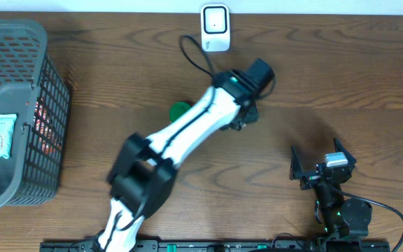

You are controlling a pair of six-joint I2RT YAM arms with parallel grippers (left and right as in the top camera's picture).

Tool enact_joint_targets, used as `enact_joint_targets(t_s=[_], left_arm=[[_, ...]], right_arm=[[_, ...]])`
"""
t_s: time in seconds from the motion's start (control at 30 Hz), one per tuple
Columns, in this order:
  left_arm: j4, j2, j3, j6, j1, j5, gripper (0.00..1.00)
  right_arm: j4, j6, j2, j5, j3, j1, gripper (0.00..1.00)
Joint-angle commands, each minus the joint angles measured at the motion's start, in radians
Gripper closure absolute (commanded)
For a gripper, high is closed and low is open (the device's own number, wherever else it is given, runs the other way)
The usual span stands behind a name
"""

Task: Scan the item barcode
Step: 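Carry the orange pack past the scanner and drop it on the table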

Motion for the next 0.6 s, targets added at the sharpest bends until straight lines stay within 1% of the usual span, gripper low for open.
enact_joint_targets(t_s=[0.0, 0.03, 0.07, 0.1, 0.17, 0.23, 0.27, 0.37, 0.47, 0.5, 0.53, 0.57], left_arm=[[-0.002, 0.076, 0.013, 0.018, -0.015, -0.04, 0.48], [-0.002, 0.094, 0.013, 0.019, -0.018, -0.04, 0.48], [-0.002, 0.106, 0.013, 0.022, -0.02, -0.04, 0.4], [-0.002, 0.112, 0.013, 0.029, -0.02, -0.04, 0.26], [-0.001, 0.107, 0.014, 0.064, -0.019, -0.045, 0.11], [-0.003, 0.081, 0.019, 0.096, -0.011, -0.054, 0.0], [-0.003, 0.064, 0.022, 0.112, -0.007, -0.054, 0.02], [-0.001, -0.003, 0.027, 0.153, 0.004, -0.054, 0.02], [-0.002, -0.063, 0.027, 0.153, 0.011, -0.054, 0.02], [-0.002, -0.08, 0.027, 0.16, 0.011, -0.054, 0.01], [0.002, -0.099, 0.027, 0.18, 0.011, -0.055, 0.04], [0.012, -0.129, 0.028, 0.234, 0.011, -0.055, 0.16]], right_arm=[[-0.002, 0.011, -0.001, 0.004, -0.003, 0.009, 0.01], [-0.002, 0.011, -0.001, 0.004, -0.003, 0.009, 0.01], [-0.002, 0.011, -0.001, 0.004, -0.003, 0.009, 0.01], [-0.002, 0.011, -0.001, 0.004, -0.003, 0.009, 0.01], [-0.002, 0.011, -0.001, 0.004, -0.003, 0.009, 0.01], [-0.002, 0.011, -0.001, 0.004, -0.003, 0.009, 0.01], [-0.002, 0.011, -0.001, 0.004, -0.003, 0.009, 0.01], [-0.002, 0.011, -0.001, 0.004, -0.003, 0.009, 0.01], [-0.002, 0.011, -0.001, 0.004, -0.003, 0.009, 0.01], [-0.002, 0.011, -0.001, 0.004, -0.003, 0.009, 0.01], [-0.002, 0.011, -0.001, 0.004, -0.003, 0.009, 0.01], [-0.002, 0.011, -0.001, 0.004, -0.003, 0.009, 0.01]])
